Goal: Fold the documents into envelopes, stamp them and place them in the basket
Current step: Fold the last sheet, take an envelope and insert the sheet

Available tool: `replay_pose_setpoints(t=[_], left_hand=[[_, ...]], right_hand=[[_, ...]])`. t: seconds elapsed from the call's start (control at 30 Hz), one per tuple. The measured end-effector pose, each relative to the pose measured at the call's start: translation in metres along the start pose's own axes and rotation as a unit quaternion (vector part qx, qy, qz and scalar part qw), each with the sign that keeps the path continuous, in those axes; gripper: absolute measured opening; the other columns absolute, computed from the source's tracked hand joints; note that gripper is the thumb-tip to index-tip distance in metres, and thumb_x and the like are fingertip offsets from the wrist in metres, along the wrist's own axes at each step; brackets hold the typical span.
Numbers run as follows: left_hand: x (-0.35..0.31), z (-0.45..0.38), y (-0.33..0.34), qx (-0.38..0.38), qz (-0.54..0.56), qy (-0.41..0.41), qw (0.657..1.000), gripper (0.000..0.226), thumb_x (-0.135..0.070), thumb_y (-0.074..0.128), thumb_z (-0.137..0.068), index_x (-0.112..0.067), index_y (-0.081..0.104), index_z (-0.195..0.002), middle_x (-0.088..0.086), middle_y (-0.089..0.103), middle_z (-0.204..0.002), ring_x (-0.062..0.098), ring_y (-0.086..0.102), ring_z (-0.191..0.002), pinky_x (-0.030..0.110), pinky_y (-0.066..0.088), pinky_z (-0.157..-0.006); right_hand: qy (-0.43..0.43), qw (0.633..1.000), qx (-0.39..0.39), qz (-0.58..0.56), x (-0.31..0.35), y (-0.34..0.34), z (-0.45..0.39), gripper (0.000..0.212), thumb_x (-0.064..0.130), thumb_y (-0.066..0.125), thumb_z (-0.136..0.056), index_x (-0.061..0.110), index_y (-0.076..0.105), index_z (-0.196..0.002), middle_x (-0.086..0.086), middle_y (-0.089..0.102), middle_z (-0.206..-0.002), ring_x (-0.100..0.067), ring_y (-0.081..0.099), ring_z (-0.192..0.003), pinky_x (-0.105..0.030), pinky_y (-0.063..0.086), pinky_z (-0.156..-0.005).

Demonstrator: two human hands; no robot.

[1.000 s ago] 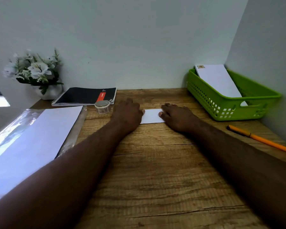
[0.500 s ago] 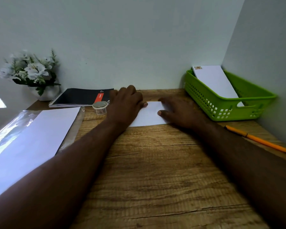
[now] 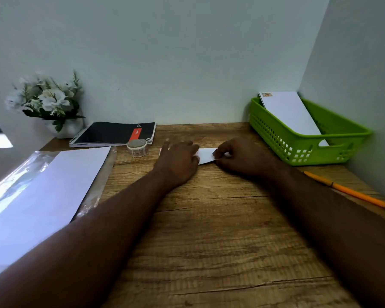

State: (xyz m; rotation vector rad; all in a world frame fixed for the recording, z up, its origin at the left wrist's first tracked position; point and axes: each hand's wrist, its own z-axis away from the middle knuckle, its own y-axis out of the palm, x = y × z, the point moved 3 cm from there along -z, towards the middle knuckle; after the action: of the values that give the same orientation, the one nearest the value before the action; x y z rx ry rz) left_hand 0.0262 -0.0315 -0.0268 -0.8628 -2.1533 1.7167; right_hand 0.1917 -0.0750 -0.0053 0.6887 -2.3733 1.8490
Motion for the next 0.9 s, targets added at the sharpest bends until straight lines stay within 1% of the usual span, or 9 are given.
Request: replay_pose_setpoints(t=[0.07, 0.1, 0.17, 0.2, 0.27, 0.37, 0.43, 0.6, 0.9], left_hand=[[0.003, -0.003, 0.008, 0.072, 0.027, -0.013, 0.997, 0.048, -0.034, 0.032, -0.102, -0.017, 0.034, -0.146, 0.005, 0.031, -0.155, 0.022, 0.027, -0.142, 0.045, 0.019, -0.118], [0.004, -0.004, 0.010, 0.091, 0.022, -0.017, 0.995, 0.050, -0.034, 0.029, -0.102, -0.016, 0.029, -0.149, 0.006, 0.026, -0.157, 0.022, 0.022, -0.145, 0.045, 0.018, -0.118], [0.004, -0.005, 0.012, 0.117, -0.003, -0.022, 0.993, 0.052, -0.036, 0.024, -0.103, -0.018, 0.020, -0.151, 0.003, 0.016, -0.160, 0.023, 0.012, -0.147, 0.047, 0.014, -0.118], [0.003, -0.005, 0.013, 0.125, -0.012, -0.024, 0.992, 0.053, -0.037, 0.022, -0.103, -0.019, 0.016, -0.152, 0.001, 0.012, -0.161, 0.023, 0.010, -0.148, 0.048, 0.012, -0.118], [0.004, -0.005, 0.015, 0.133, -0.017, -0.030, 0.990, 0.054, -0.038, 0.021, -0.103, -0.021, 0.012, -0.153, -0.002, 0.006, -0.161, 0.022, 0.006, -0.148, 0.050, 0.009, -0.118], [0.005, -0.007, 0.017, 0.136, -0.017, -0.040, 0.990, 0.055, -0.040, 0.019, -0.102, -0.024, 0.009, -0.153, -0.005, 0.004, -0.161, 0.021, 0.005, -0.148, 0.052, 0.007, -0.116], [0.006, -0.008, 0.018, 0.140, -0.020, -0.044, 0.989, 0.055, -0.041, 0.018, -0.102, -0.024, 0.009, -0.153, -0.006, 0.004, -0.161, 0.021, 0.004, -0.148, 0.053, 0.006, -0.116], [0.008, -0.009, 0.018, 0.154, -0.025, -0.051, 0.986, 0.056, -0.044, 0.017, -0.102, -0.025, 0.006, -0.153, -0.007, 0.002, -0.161, 0.020, 0.002, -0.148, 0.055, 0.004, -0.116], [0.007, -0.004, 0.012, 0.165, -0.013, -0.053, 0.985, 0.055, -0.042, 0.018, -0.103, -0.025, 0.005, -0.154, -0.006, 0.001, -0.161, 0.020, 0.001, -0.148, 0.054, 0.003, -0.117]], right_hand=[[0.033, 0.998, 0.009, -0.053, -0.004, 0.001, 0.000, 0.019, 0.027, 0.065, -0.085, 0.017, 0.075, -0.099, 0.007, 0.070, -0.108, -0.004, 0.061, -0.098, -0.021, 0.044, -0.085], [0.048, 0.997, 0.006, -0.067, -0.006, 0.002, -0.001, 0.021, 0.029, 0.064, -0.087, 0.018, 0.075, -0.101, 0.007, 0.070, -0.109, -0.004, 0.060, -0.098, -0.022, 0.044, -0.086], [0.055, 0.997, -0.013, -0.044, -0.006, 0.008, -0.005, 0.024, 0.030, 0.059, -0.090, 0.019, 0.071, -0.108, 0.004, 0.068, -0.114, -0.009, 0.060, -0.102, -0.028, 0.046, -0.091], [0.050, 0.998, -0.013, -0.022, -0.004, 0.014, -0.007, 0.029, 0.029, 0.056, -0.092, 0.018, 0.067, -0.116, 0.001, 0.065, -0.121, -0.012, 0.058, -0.109, -0.029, 0.045, -0.096], [0.044, 0.999, 0.017, 0.009, 0.003, 0.025, -0.011, 0.042, 0.032, 0.049, -0.096, 0.017, 0.051, -0.135, -0.002, 0.052, -0.139, -0.017, 0.048, -0.127, -0.030, 0.036, -0.105], [0.028, 0.993, 0.093, 0.062, 0.011, 0.039, -0.014, 0.052, 0.041, 0.031, -0.101, 0.018, 0.030, -0.148, -0.002, 0.033, -0.153, -0.018, 0.031, -0.140, -0.036, 0.025, -0.115], [0.033, 0.988, 0.122, 0.084, 0.010, 0.041, -0.016, 0.055, 0.044, 0.024, -0.101, 0.019, 0.023, -0.150, -0.001, 0.026, -0.156, -0.018, 0.024, -0.143, -0.042, 0.020, -0.117], [0.073, 0.979, 0.156, 0.105, 0.008, 0.040, -0.016, 0.058, 0.046, 0.020, -0.101, 0.020, 0.012, -0.152, 0.001, 0.011, -0.160, -0.016, 0.009, -0.147, -0.044, 0.008, -0.117], [0.189, 0.967, 0.136, 0.107, -0.020, 0.032, -0.004, 0.060, 0.052, 0.018, -0.099, 0.024, 0.009, -0.152, 0.004, 0.007, -0.160, -0.017, 0.006, -0.147, -0.051, 0.007, -0.118]])
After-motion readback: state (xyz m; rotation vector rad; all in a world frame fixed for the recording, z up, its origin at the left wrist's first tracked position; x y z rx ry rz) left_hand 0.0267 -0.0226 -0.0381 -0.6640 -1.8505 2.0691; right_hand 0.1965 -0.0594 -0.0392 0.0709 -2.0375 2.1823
